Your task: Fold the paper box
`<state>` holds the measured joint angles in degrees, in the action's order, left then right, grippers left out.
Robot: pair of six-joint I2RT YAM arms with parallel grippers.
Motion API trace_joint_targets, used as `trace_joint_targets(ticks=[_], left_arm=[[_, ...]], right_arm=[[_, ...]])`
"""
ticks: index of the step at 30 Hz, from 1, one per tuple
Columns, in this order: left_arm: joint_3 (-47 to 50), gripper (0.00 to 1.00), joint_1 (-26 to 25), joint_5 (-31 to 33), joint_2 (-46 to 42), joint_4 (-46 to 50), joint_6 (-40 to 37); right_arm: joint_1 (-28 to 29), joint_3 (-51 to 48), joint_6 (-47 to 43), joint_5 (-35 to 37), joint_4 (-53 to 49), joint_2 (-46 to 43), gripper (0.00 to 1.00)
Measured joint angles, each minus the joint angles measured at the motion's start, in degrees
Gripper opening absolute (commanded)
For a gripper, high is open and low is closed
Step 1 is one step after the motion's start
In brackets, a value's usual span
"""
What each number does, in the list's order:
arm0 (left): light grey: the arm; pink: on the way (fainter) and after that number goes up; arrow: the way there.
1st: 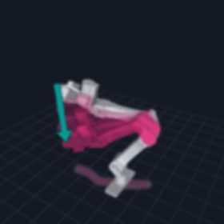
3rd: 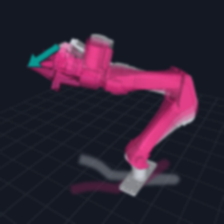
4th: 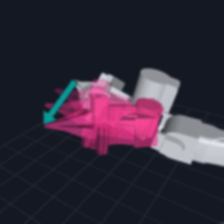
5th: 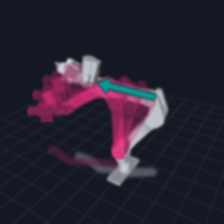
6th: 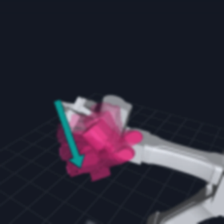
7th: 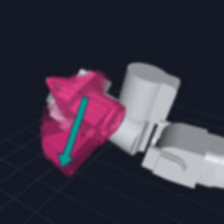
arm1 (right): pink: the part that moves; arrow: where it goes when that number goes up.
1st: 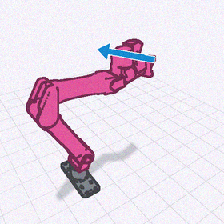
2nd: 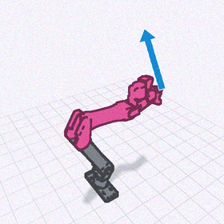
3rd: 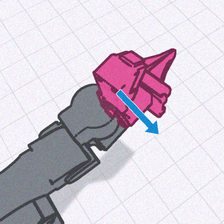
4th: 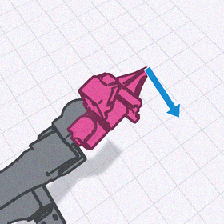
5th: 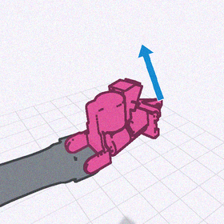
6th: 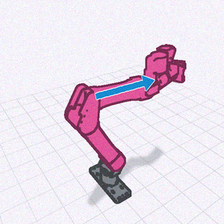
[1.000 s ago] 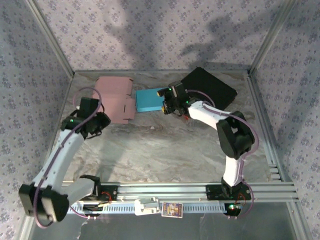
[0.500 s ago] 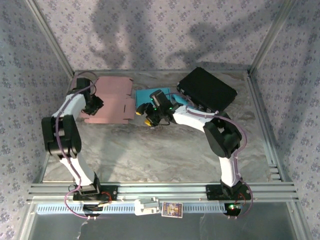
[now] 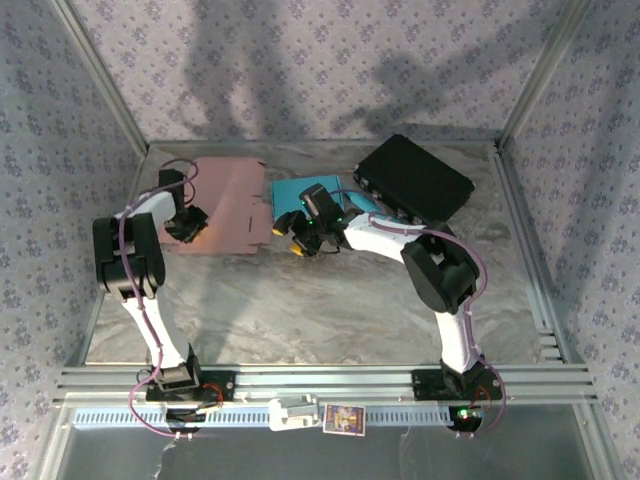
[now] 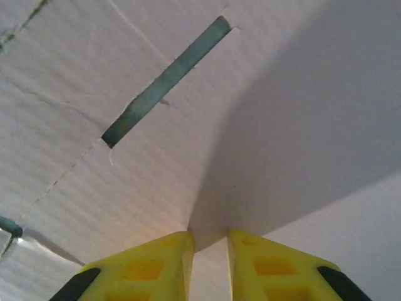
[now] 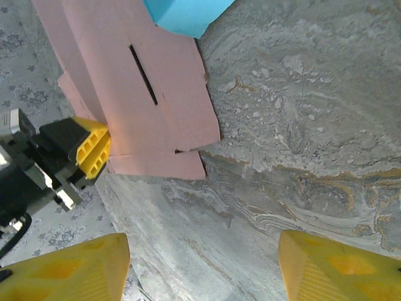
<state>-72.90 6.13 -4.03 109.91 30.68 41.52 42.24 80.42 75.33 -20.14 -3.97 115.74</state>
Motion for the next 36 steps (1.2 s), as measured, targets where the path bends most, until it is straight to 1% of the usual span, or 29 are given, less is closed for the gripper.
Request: trace_joint_targets(ticks=[5, 11, 14, 16, 19, 24, 26, 27, 29, 36], left_arm=[[8.7, 0.19, -2.4, 1.4, -5.7, -2.5, 3.9], [23.5, 0.17, -4.2, 2.4, -17.5, -7.2, 13.4], [29.6, 0.16, -5.9, 2.9, -24.0, -7.7, 18.9], [33.1, 0.15, -9.1, 3.4, -28.3, -7.5, 23.3], [38.9, 0.11, -15.5, 4.0, -35.3, -7.5, 31.8], [49.5, 0.09, -27.8, 7.3, -48.1, -8.4, 49.3], [50.5, 0.09, -31.5, 8.3, -49.9, -8.5, 53.7], [50.6, 0.09, -33.5, 8.9, -49.8, -8.8, 55.8], [50.6, 0.08, -36.0, 9.6, -49.2, -9.8, 58.4], [46.8, 0.06, -42.9, 10.6, -41.7, -13.3, 63.9]], right_arm=[[-0.5, -0.6, -0.2, -0.5, 0.8, -0.9, 0.66], [-1.0, -4.6, -1.9, -1.6, 0.8, -4.2, 0.66], [-1.5, -9.2, -3.3, -2.0, 0.6, -7.4, 0.66], [-1.9, -13.3, -3.8, -2.4, 0.7, -10.1, 0.66], [-2.9, -19.8, -3.8, -2.9, 0.5, -14.3, 0.66], [-4.7, -30.8, -0.5, -3.7, 2.3, -21.0, 0.67], [-4.9, -34.8, 1.1, -3.7, 3.6, -23.5, 0.67], [-4.8, -36.5, 2.1, -3.7, 4.6, -24.4, 0.66], [-4.3, -38.6, 4.0, -3.7, 6.8, -24.8, 0.65], [-1.6, -44.4, 11.1, -1.6, 17.1, -24.8, 0.61]])
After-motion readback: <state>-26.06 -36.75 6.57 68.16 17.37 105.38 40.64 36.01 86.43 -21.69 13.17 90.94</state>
